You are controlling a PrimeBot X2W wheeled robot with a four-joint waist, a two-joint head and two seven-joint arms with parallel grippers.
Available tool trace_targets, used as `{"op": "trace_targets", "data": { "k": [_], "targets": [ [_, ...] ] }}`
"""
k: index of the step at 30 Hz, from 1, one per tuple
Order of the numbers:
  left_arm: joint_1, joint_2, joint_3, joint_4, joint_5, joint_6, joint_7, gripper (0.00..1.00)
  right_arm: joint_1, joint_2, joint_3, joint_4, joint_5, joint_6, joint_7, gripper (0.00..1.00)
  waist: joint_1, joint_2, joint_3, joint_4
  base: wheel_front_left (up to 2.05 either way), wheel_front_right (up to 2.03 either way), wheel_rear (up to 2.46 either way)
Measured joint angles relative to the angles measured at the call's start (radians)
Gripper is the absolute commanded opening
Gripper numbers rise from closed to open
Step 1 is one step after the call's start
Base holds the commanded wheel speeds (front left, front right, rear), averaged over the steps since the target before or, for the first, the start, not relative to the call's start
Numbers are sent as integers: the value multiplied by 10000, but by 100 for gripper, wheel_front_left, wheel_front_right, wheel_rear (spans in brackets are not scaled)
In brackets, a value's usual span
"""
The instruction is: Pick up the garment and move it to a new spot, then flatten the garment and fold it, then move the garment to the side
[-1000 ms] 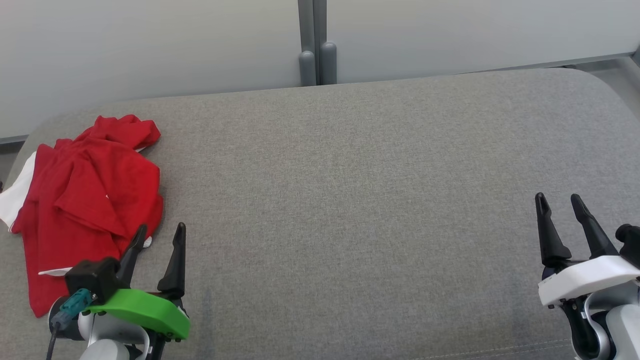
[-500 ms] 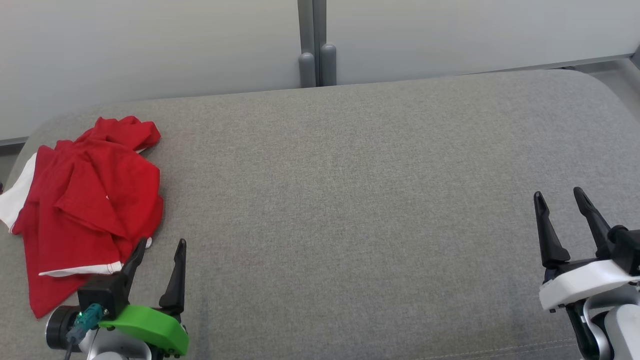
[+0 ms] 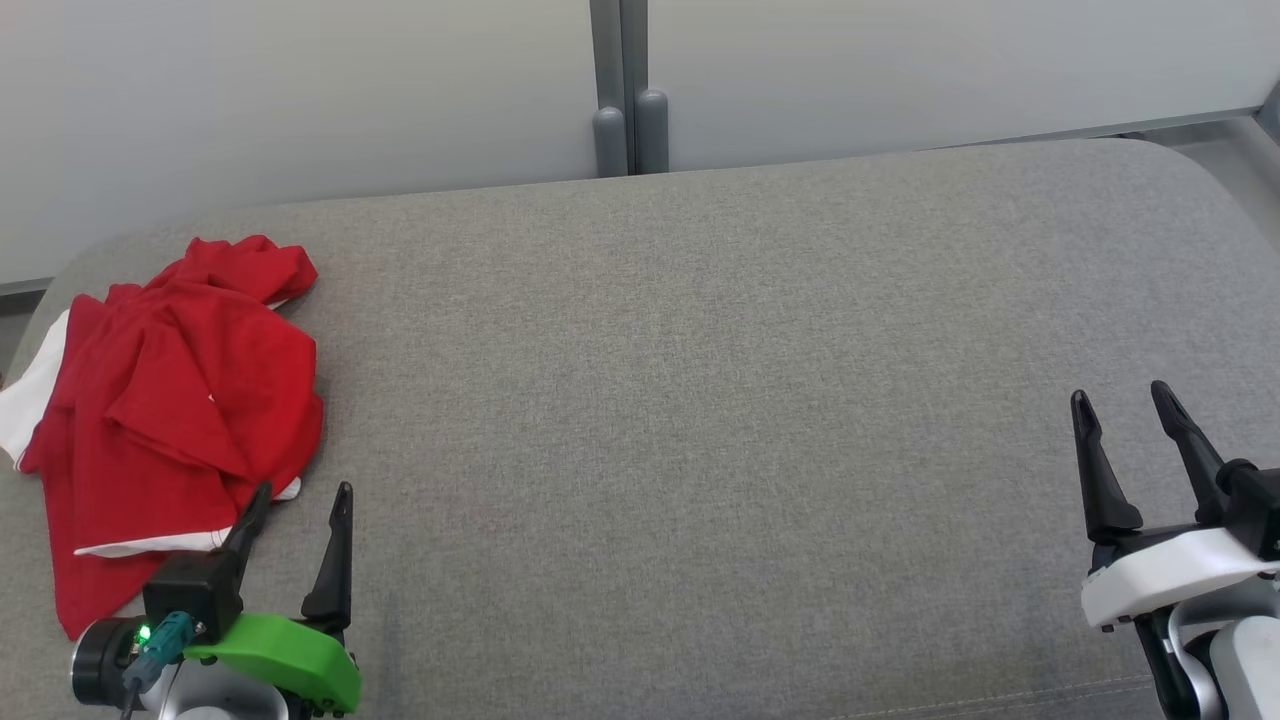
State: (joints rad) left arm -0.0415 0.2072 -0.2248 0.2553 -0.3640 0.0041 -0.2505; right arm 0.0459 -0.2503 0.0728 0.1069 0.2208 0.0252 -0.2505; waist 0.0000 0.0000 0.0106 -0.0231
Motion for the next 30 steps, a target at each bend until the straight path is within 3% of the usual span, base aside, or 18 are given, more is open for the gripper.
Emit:
{"op": "trace_targets", "data": {
  "k": [15, 30],
  "targets": [
    [-238, -178, 38, 153, 40, -209, 0, 100, 211, 44, -502, 148, 19, 100, 0, 100, 0, 0, -2, 216, 0, 0, 0],
    [-208, -209, 610, 184, 165, -115, -10, 100, 50, 293, -48, 75, -36, 479, 2, 100, 0, 0, -54, 1999, 0, 0, 0]
  ]
}}
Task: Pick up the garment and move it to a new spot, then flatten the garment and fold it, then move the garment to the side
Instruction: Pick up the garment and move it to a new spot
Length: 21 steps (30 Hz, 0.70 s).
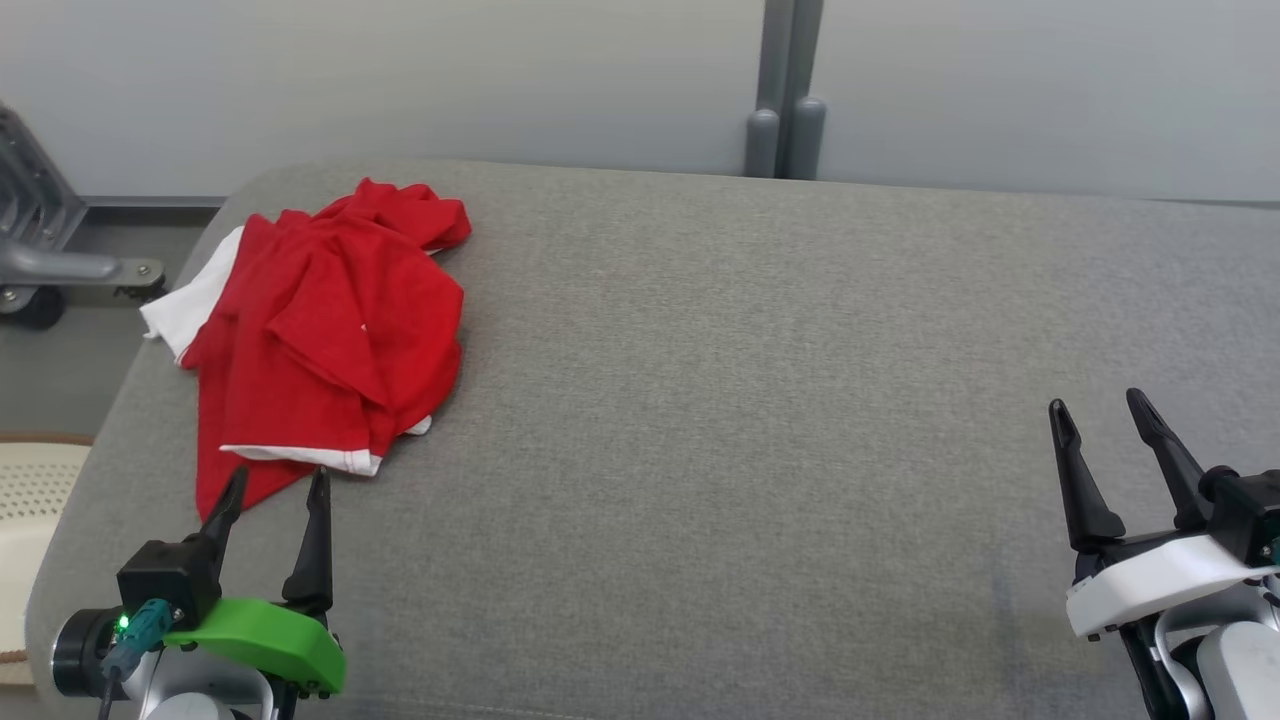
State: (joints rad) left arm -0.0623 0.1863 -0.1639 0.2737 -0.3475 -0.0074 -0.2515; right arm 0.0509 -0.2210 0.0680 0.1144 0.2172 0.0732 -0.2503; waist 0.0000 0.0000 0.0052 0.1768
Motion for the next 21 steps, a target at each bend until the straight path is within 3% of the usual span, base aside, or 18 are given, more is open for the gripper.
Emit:
{"op": "trace_targets", "data": {
  "k": [9, 21],
  "targets": [
    [88, 73, 428, 2, -15, -10, 0, 100, -9, 86, 211, 98, -178, 105, -2, 100, 0, 0, -68, 978, 0, 0, 0],
    [235, -10, 683, -174, -148, -12, -2, 100, -32, 100, 128, 153, -270, 148, -2, 100, 0, 0, 96, 760, 0, 0, 0]
  ]
}}
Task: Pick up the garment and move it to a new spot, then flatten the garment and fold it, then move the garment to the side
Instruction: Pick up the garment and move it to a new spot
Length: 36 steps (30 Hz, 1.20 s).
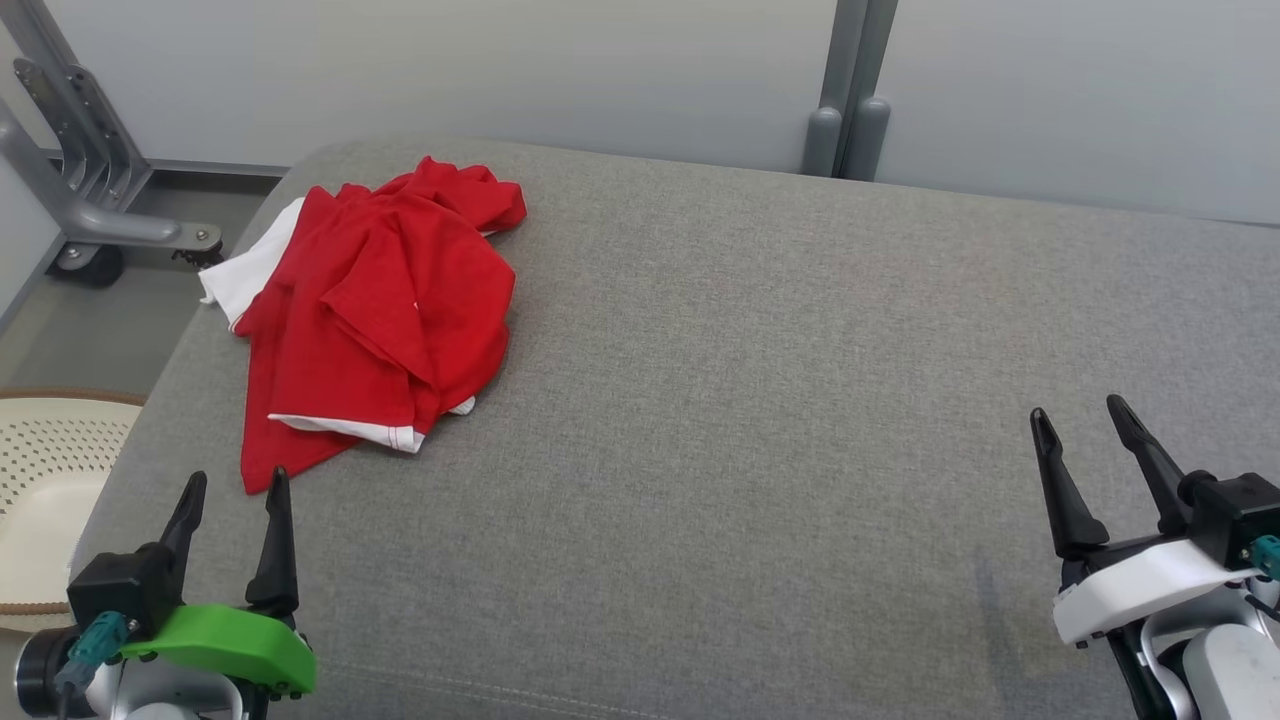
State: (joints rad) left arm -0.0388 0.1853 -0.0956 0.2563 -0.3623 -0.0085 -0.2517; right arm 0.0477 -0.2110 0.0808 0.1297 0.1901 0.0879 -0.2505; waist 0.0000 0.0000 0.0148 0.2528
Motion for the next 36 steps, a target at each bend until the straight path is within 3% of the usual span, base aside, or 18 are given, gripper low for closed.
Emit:
{"op": "trace_targets", "data": {
  "k": [9, 20, 29, 36],
  "targets": [
    [-576, -109, -165, 257, -439, -199, 663, 100, -116, -244, -125, -380, -65, 88, 0, 100, 0, 0, 483, 10, 0, 0, 0],
    [-3787, -117, 284, 500, -2268, -403, 4111, 100, -1176, -629, 301, -1020, -142, 261, -13, 100, 0, 0, 1827, 81, 0, 0, 0],
    [-5161, 362, 934, 483, -3668, -393, 6408, 100, -2125, -677, 460, -1340, -50, 265, -15, 100, 0, 0, 3056, -214, 0, 0, 0],
    [-5557, 1081, 1189, 472, -3793, -161, 7559, 100, -2987, -721, 351, -1402, 40, 295, -31, 100, 2, 0, 3906, -703, 0, 0, 0]
  ]
}}
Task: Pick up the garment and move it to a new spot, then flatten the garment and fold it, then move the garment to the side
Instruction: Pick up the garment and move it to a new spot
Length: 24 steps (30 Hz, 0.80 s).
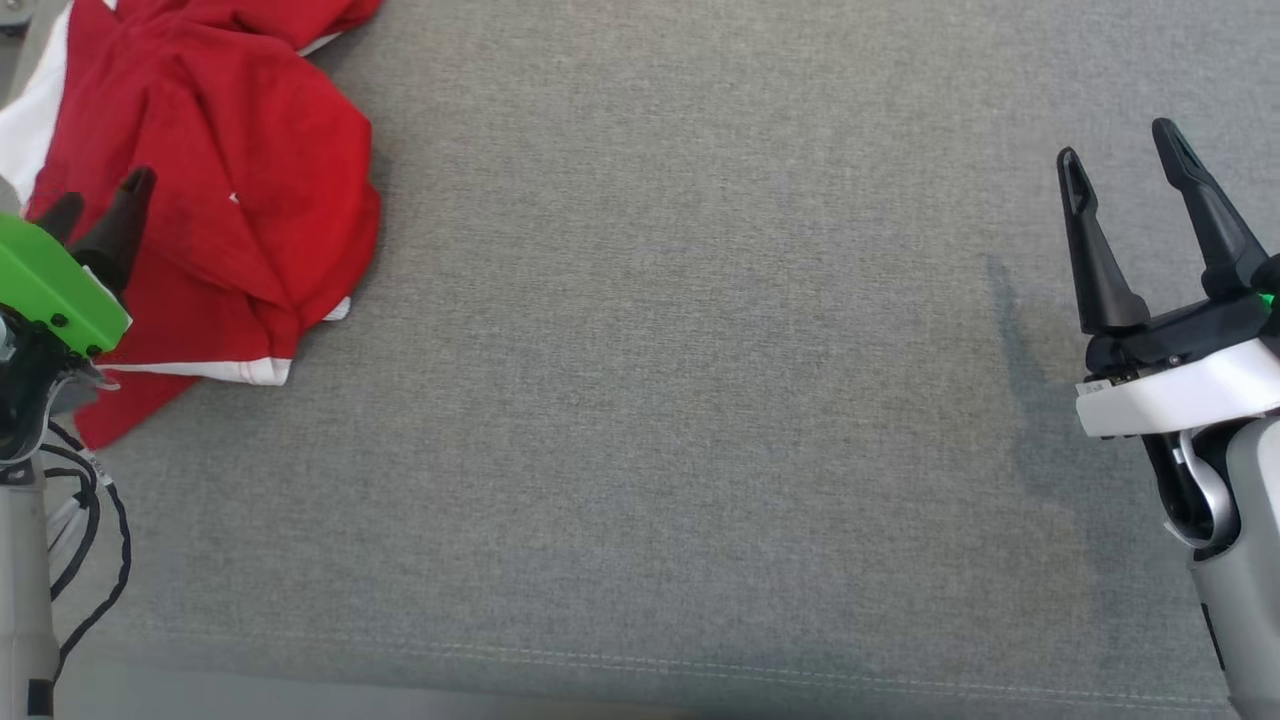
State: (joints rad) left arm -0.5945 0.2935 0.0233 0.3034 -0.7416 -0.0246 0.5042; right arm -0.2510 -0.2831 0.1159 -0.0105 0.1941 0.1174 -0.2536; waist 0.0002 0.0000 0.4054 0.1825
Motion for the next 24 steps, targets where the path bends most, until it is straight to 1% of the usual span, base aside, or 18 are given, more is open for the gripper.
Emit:
{"op": "trace_targets", "data": {
  "k": [4, 7, 11, 13, 14, 16, 18, 19, 20, 23, 24],
  "targets": [
    [-25, 63, -105, 132, -81, 0, 700, 100, -81, 0, -96, 107, 10, 56, -12, 100, 0, 0, 276, -343, 0, 0, 0],
    [-31, 121, -249, 165, -119, 173, 1129, 100, -86, -2, -184, 190, 15, 56, -12, 100, 0, 0, 422, -532, 0, 0, 0],
    [-149, 535, -228, 165, 38, 309, 1392, 100, -143, -13, -249, 244, 96, 58, -12, 100, -1, 0, 547, -650, 0, 0, 0],
    [-273, 650, -224, 155, 59, 389, 1570, 99, -185, -13, -261, 274, 98, 58, -12, 100, 0, 0, 556, -663, 0, 0, 0],
    [-327, 669, -236, 151, 59, 420, 1670, 90, -201, -13, -261, 299, 98, 58, -12, 100, -1, 0, 551, -662, 0, 0, 0],
    [-380, 709, -295, 136, 111, 428, 1847, 80, -233, -13, -261, 347, 98, 58, -12, 100, -1, 0, 535, -658, 0, 0, 0],
    [-424, 725, -322, 121, 115, 435, 2000, 60, -266, -12, -253, 408, 98, 58, -12, 100, -1, 0, 514, -652, 0, 0, 0],
    [-437, 727, -362, 109, 115, 435, 2080, 47, -276, -12, -253, 430, 98, 58, -12, 100, 0, 0, 500, -650, 0, 0, 0],
    [-449, 727, -408, 109, 115, 435, 2173, 44, -277, -10, -253, 445, 100, 58, -12, 100, -1, 0, 487, -648, 0, 0, 0],
    [-458, 725, -591, 109, 113, 437, 2483, 44, -281, 0, -238, 495, 113, 58, -12, 100, -1, 0, 445, -651, 0, 0, 0],
    [-458, 727, -598, 107, 111, 439, 2550, 41, -286, 4, -221, 497, 113, 58, -12, 100, -1, 0, 442, -657, 0, 0, 0]
  ]
}}
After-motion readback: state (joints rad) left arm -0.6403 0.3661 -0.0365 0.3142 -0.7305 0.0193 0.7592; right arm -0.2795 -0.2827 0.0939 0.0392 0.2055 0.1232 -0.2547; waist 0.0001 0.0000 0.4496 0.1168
